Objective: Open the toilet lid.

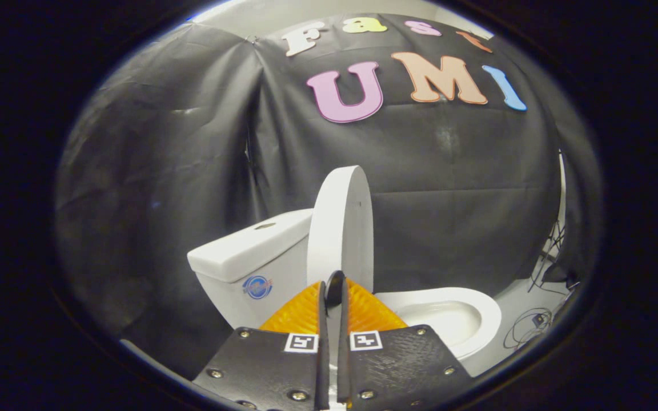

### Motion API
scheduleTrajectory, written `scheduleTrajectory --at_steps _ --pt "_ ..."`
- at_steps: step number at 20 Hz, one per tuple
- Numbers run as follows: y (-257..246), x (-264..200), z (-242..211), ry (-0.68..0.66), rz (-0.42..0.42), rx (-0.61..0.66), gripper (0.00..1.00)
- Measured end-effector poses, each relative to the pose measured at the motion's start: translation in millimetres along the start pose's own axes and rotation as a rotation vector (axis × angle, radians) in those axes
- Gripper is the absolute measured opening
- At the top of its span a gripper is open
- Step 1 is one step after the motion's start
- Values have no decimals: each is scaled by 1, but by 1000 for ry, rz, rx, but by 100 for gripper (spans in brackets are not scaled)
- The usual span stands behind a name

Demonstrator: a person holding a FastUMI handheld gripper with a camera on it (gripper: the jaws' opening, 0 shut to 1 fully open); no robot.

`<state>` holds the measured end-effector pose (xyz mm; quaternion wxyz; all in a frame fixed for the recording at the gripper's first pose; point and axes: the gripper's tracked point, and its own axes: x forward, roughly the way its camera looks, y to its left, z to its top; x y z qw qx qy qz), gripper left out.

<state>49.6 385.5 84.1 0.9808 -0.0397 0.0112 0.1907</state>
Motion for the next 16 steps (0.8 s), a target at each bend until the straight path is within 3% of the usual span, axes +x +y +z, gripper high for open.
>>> scheduleTrajectory --at_steps 7,16 --pt "17 7 2 -16 35 106 6" --pt "39 13 1 -46 21 96 6"
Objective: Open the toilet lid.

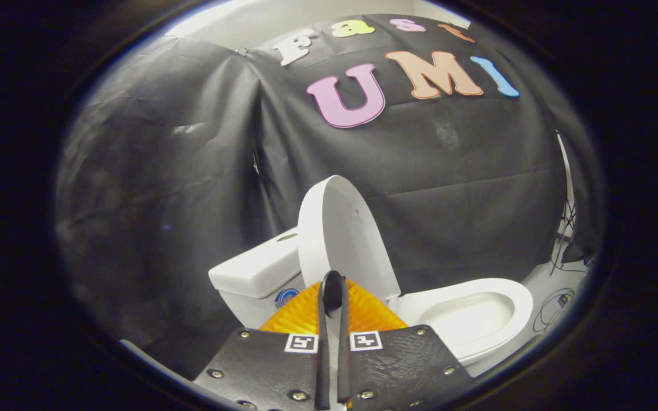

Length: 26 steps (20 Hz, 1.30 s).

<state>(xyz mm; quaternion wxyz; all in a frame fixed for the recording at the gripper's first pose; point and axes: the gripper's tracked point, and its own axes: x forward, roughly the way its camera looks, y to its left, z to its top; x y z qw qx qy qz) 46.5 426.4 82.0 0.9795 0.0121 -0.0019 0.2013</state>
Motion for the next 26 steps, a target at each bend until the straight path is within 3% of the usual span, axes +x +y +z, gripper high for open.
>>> scheduleTrajectory --at_steps 4,10,19,22,26 --pt "7 1 1 -25 -64 -88 6" --pt "17 4 -3 7 -80 -228 7" --pt "32 -8 8 17 14 -209 12" --pt "22 -14 19 10 0 -208 27" --pt "4 -20 29 15 -33 -180 40"
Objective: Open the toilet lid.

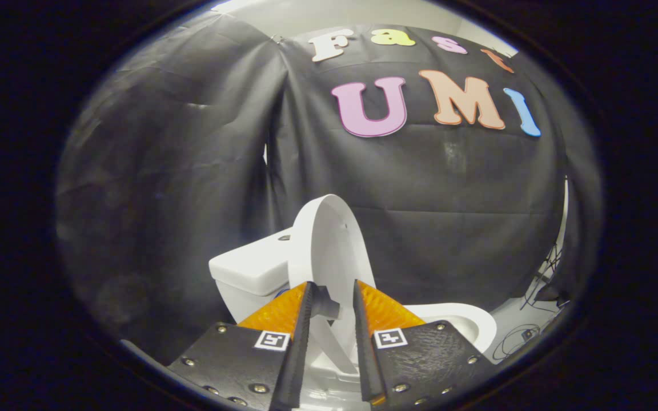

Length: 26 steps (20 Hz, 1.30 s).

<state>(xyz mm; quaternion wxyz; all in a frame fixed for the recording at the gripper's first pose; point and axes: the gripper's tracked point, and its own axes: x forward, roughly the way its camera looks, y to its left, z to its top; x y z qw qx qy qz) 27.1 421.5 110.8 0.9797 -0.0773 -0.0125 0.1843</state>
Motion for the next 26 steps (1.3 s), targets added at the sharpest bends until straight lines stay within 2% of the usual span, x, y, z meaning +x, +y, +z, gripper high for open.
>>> scheduleTrajectory --at_steps 1,3,7,8,11,26 --pt "-2 -1 -1 8 0 10 40" --pt "-6 -2 -2 26 8 17 53" --pt "-16 -7 -3 34 17 3 90" --pt "-20 -8 -3 35 20 6 90" --pt "-34 -12 -2 30 10 8 100" --pt "-140 -36 3 14 -58 121 99"
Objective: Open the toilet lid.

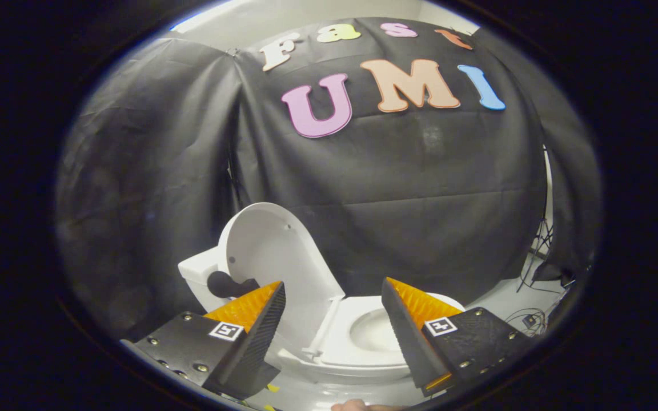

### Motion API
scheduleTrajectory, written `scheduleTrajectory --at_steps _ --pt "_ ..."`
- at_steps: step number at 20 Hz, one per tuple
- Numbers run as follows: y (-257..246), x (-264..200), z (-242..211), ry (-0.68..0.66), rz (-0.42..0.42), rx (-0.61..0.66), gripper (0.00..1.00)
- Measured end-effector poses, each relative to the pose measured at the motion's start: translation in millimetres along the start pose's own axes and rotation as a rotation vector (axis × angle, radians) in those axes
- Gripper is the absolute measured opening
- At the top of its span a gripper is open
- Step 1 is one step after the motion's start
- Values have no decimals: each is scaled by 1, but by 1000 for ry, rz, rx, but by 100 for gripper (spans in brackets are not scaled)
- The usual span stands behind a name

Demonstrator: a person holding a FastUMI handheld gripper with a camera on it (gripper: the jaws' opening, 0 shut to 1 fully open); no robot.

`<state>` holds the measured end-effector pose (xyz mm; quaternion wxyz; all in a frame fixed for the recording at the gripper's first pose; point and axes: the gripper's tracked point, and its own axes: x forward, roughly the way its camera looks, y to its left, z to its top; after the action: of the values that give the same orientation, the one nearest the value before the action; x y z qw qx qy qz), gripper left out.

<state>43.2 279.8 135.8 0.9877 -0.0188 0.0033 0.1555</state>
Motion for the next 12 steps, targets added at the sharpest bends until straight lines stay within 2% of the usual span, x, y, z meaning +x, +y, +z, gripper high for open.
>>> scheduleTrajectory --at_steps 12 --pt "-72 -17 1 -3 -122 -56 99"
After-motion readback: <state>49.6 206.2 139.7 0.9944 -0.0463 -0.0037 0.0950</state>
